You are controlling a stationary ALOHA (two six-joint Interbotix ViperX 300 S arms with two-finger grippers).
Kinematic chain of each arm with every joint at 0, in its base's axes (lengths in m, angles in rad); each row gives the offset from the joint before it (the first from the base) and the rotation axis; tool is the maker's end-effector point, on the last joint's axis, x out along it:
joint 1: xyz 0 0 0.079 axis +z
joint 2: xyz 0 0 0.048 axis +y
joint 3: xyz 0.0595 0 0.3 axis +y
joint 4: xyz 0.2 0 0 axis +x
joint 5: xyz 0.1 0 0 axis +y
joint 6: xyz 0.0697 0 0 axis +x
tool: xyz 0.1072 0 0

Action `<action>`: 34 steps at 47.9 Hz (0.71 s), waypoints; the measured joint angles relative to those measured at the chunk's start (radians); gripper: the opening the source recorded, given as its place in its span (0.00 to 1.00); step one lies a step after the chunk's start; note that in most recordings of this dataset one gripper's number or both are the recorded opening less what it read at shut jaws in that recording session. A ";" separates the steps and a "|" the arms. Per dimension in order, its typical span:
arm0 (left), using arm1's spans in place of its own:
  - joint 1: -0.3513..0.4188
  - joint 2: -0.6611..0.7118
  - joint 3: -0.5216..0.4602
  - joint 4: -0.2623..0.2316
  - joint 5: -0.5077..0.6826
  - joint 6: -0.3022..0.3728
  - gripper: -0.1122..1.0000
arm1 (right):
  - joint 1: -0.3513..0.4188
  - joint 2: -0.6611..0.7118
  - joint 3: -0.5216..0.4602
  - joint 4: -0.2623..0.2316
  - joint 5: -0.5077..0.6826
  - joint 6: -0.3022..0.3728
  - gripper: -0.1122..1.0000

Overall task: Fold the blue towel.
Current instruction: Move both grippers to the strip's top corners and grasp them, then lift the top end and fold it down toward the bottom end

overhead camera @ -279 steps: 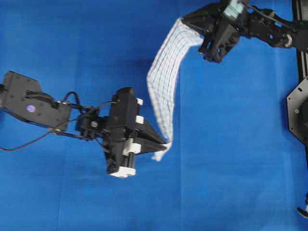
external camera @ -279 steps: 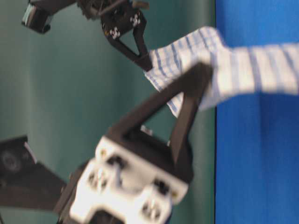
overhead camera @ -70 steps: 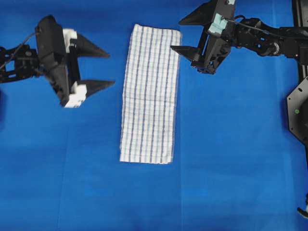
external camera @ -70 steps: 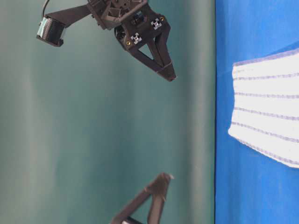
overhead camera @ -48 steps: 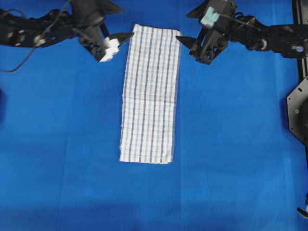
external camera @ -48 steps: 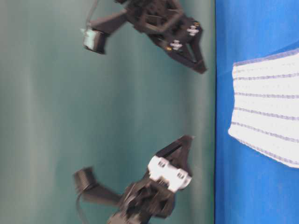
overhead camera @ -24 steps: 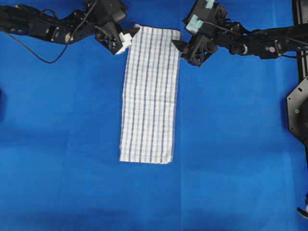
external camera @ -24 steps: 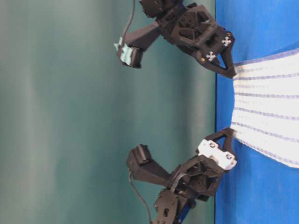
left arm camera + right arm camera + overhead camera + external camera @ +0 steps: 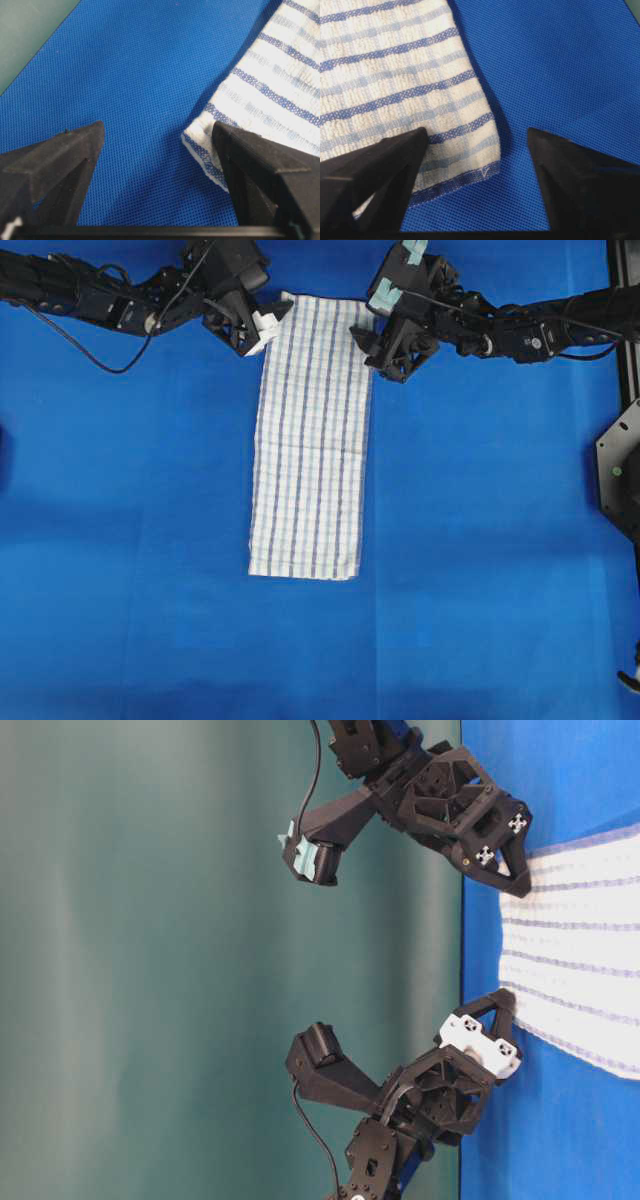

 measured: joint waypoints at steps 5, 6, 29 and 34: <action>-0.012 0.000 0.000 0.000 0.000 0.002 0.52 | 0.003 0.000 -0.002 0.000 0.003 -0.005 0.41; -0.015 0.000 0.000 0.002 0.000 0.005 0.46 | 0.003 0.002 -0.002 0.000 0.003 -0.003 0.36; -0.044 0.000 0.005 0.008 0.000 0.018 0.12 | 0.015 0.003 -0.005 -0.002 0.015 -0.003 0.08; -0.044 0.000 0.003 0.008 0.000 0.023 0.12 | 0.015 0.005 -0.005 0.000 0.015 -0.003 0.08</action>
